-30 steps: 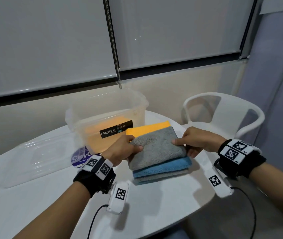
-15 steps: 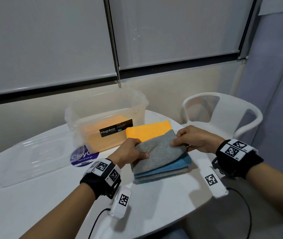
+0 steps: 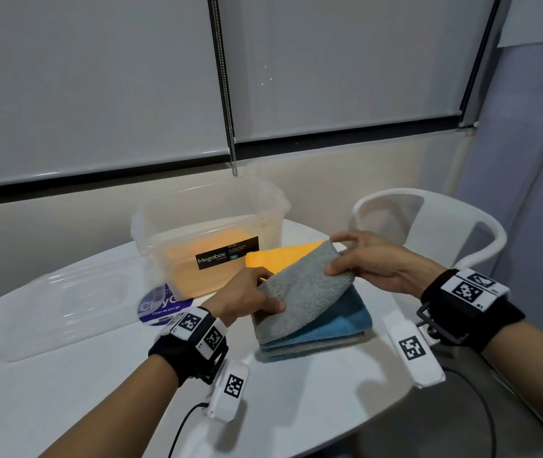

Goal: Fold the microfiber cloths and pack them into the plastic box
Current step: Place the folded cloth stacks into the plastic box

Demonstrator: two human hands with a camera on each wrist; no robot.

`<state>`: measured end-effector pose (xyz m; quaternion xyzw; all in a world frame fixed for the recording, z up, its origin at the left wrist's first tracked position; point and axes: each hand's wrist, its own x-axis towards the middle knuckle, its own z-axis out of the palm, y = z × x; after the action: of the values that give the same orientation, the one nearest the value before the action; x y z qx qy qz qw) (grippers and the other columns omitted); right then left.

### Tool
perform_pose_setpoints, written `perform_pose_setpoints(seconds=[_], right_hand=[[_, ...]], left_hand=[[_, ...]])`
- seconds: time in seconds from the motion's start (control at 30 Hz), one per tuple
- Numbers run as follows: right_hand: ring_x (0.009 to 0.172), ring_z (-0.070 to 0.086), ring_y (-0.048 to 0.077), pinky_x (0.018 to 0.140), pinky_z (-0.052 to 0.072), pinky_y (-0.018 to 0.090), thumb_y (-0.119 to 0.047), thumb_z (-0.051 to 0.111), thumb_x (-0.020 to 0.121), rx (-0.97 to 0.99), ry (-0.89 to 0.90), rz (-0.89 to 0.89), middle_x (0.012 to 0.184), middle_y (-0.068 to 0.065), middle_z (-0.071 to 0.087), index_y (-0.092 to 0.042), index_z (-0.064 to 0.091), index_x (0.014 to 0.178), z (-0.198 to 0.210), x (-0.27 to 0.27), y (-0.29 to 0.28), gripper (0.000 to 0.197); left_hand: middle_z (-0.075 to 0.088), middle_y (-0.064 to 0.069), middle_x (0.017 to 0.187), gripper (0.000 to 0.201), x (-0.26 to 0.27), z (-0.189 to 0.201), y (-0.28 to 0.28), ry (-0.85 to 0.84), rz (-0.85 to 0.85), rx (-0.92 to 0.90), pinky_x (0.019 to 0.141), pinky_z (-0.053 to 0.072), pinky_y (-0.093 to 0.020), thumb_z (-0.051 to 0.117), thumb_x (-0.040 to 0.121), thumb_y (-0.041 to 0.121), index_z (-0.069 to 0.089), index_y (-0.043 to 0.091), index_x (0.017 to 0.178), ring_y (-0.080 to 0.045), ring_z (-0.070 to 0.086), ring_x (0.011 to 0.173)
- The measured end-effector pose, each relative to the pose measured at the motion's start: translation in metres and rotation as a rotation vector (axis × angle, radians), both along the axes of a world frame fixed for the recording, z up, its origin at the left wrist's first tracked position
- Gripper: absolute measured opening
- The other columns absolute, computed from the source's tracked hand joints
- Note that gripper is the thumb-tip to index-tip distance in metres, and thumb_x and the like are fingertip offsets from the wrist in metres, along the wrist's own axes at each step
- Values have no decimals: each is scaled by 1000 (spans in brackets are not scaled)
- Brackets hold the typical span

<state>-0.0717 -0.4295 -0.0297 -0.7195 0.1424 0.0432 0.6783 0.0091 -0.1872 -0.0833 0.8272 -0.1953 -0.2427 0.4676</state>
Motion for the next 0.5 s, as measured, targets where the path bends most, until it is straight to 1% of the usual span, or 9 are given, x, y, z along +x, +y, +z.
perform_pose_setpoints(seconds=[0.03,0.1,0.13,0.2,0.27,0.33,0.37,0.43,0.5], right_hand=[[99,65,30,90,54,40,22,73,69,-9,-35,35,110,23,65,-11,49,134,10,1,4,76],[106,65,32,85,57,35,25,71,69,-8,-89,111,118,22,61,-17,47,137,31,4,11,84],[110,64,33,85,57,34,26,69,69,-1,-117,144,123,23,59,-20,46,139,42,6,15,87],[113,64,33,87,57,33,27,66,71,8,-171,215,126,22,61,-22,46,141,64,11,21,88],[116,64,33,90,56,34,26,65,73,11,-203,237,127,21,63,-22,47,142,77,11,18,86],[116,63,33,96,55,36,27,63,75,26,-241,222,127,23,62,-19,49,141,89,15,15,82],[113,64,33,96,55,36,27,61,76,27,-255,201,125,25,63,-17,50,140,94,17,13,79],[108,65,32,97,54,37,26,59,77,34,-283,167,124,27,64,-13,52,138,101,23,9,73],[109,65,33,99,52,39,25,61,76,53,-293,156,124,27,64,-11,54,135,106,32,5,69]], left_hand=[[70,-10,108,60,1,4,2,20,-35,-22,87,59,-49,91,63,9,64,18,116,-30,70,99],[70,-11,114,73,2,18,9,60,-154,-47,79,60,-42,87,65,-2,57,21,128,-30,70,103],[70,-9,117,77,3,25,12,72,-212,-39,79,59,-40,86,66,-4,55,23,131,-28,68,107],[67,-4,125,75,3,38,21,86,-289,-18,94,56,-43,87,67,0,55,23,131,-24,63,118],[67,-3,127,66,0,45,25,129,-323,1,107,47,-50,88,69,7,60,18,128,-25,60,123],[68,-9,125,56,-1,50,34,117,-288,-16,110,42,-55,87,72,13,64,12,123,-32,59,123],[69,-11,122,50,-2,53,38,120,-254,-60,109,44,-54,85,75,11,64,8,121,-34,60,121],[71,-13,116,41,-1,62,48,144,-165,-190,102,49,-50,78,80,1,65,4,118,-32,66,111],[71,-15,112,38,-1,79,57,154,-67,-326,92,54,-46,74,81,-4,64,1,118,-30,68,102]])
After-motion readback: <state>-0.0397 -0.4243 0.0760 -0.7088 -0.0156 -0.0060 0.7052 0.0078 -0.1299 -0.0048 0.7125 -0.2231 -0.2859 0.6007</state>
